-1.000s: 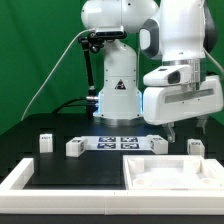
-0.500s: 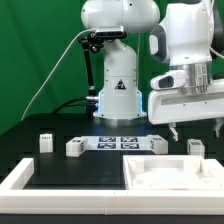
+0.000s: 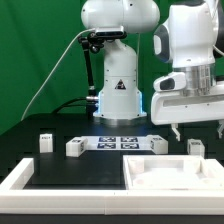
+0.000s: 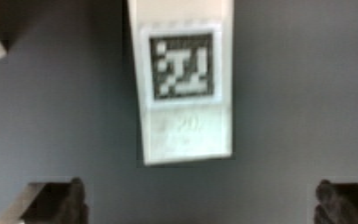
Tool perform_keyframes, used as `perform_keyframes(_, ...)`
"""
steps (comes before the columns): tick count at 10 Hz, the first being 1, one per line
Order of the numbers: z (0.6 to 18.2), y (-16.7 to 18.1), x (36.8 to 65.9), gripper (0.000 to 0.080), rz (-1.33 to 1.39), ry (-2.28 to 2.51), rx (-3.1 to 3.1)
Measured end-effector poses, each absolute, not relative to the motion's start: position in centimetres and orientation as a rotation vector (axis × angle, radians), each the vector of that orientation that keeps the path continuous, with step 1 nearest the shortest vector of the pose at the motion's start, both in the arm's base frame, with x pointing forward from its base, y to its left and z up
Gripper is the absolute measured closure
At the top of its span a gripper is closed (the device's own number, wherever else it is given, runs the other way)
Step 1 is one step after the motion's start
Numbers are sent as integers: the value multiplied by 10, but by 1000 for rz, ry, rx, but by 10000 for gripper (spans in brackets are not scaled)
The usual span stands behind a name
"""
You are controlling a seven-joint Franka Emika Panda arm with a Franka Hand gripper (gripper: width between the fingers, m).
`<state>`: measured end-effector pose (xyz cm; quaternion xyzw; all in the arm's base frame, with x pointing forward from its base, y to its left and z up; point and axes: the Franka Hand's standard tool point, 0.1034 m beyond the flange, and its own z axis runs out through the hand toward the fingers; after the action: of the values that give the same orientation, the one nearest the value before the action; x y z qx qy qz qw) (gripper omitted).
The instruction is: Assemble one leg
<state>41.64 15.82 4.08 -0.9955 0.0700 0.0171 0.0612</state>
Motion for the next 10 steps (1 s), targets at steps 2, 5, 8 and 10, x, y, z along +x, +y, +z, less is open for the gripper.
perform_keyframes(2, 45, 160, 415, 151, 348, 135, -3004)
perform_keyframes(5, 41, 157, 409, 151, 674, 130, -2953)
perform_keyframes(8, 30, 155, 407, 151, 1006, 131, -2862)
perform_keyframes(10, 23, 154, 401, 151, 1229, 116, -2774)
